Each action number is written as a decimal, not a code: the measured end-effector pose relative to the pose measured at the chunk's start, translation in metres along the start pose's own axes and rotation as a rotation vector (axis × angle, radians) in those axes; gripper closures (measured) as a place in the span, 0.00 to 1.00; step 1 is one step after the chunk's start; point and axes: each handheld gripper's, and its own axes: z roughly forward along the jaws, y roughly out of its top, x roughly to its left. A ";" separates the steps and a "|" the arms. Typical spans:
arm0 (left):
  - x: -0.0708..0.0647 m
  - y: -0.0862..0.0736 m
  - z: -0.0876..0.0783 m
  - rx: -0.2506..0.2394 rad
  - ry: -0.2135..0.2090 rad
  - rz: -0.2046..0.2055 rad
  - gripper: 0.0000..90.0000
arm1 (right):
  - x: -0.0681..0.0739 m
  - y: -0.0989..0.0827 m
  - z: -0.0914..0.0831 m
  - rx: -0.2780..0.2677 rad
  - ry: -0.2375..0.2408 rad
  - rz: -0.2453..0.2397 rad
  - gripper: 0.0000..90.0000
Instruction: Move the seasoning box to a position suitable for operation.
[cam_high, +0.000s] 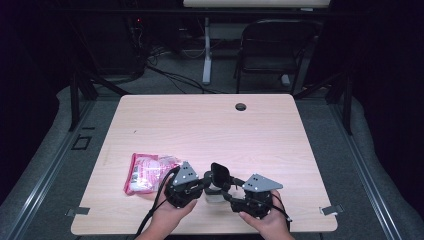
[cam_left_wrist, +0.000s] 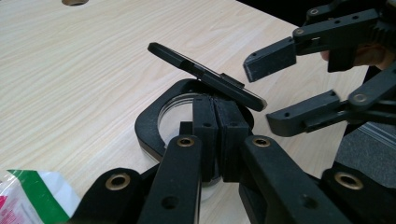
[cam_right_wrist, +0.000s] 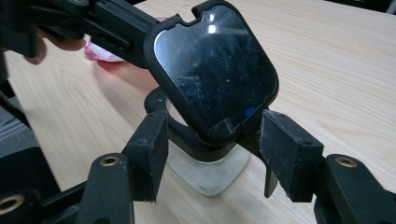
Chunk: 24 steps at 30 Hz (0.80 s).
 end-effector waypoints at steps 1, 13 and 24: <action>-0.001 0.001 0.000 -0.001 0.002 0.003 0.98 | 0.000 0.000 0.001 -0.003 -0.007 -0.003 0.47; -0.007 0.010 0.000 -0.011 -0.013 0.023 0.98 | 0.006 0.003 0.010 -0.030 -0.071 -0.038 0.47; -0.007 0.008 0.003 -0.016 -0.014 0.021 0.98 | 0.006 0.004 0.008 -0.042 -0.063 -0.026 0.58</action>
